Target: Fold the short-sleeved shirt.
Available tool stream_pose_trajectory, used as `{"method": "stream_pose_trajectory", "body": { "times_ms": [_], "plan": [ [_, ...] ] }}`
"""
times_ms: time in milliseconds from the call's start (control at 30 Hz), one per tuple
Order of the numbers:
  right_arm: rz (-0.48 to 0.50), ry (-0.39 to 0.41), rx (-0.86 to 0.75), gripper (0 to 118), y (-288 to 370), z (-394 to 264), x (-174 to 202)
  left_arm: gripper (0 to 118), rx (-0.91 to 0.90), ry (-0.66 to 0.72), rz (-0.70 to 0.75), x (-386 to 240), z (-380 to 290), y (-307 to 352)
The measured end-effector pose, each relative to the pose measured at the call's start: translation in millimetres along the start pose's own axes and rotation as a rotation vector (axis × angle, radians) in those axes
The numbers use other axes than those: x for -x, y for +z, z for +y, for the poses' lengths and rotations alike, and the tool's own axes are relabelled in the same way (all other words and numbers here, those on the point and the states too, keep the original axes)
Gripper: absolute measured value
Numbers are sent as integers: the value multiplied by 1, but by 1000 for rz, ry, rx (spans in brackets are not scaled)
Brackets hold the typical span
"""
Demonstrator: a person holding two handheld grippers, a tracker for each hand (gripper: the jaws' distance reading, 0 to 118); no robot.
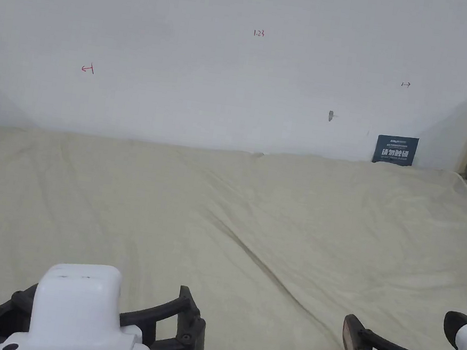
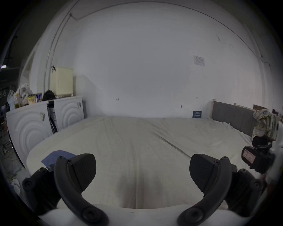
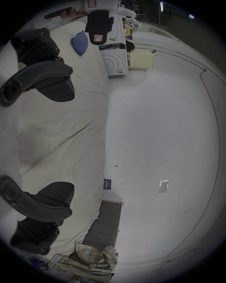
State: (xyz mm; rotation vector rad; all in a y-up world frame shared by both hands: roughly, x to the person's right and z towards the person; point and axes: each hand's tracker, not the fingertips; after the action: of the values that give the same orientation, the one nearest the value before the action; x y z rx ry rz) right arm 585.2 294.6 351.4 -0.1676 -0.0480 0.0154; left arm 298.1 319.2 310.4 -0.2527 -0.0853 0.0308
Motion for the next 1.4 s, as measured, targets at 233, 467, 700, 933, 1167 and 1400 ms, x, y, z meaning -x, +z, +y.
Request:
{"method": "stream_pose_trajectory", "body": {
  "times_ms": [233,467,700,933,1167,1400],
  "plan": [
    [9,2,15,107,-1,-3,2,118,-56,-85,100,-8,-4,0],
    [15,0,13,107,-1,-3,4,118,-69,-36,150,-1,-3,-4],
    [14,-4,18,107,-1,-3,4,118,-73,4,98,-1,-4,4],
    [13,-2,17,107,0,-3,4,118,-94,-69,111,-5,-4,5],
    [5,-1,17,107,1,-3,3,118,-76,-60,107,-5,-6,4],
    [2,0,16,107,1,-3,3,118,-76,-64,115,-6,-7,3]
  ]
}}
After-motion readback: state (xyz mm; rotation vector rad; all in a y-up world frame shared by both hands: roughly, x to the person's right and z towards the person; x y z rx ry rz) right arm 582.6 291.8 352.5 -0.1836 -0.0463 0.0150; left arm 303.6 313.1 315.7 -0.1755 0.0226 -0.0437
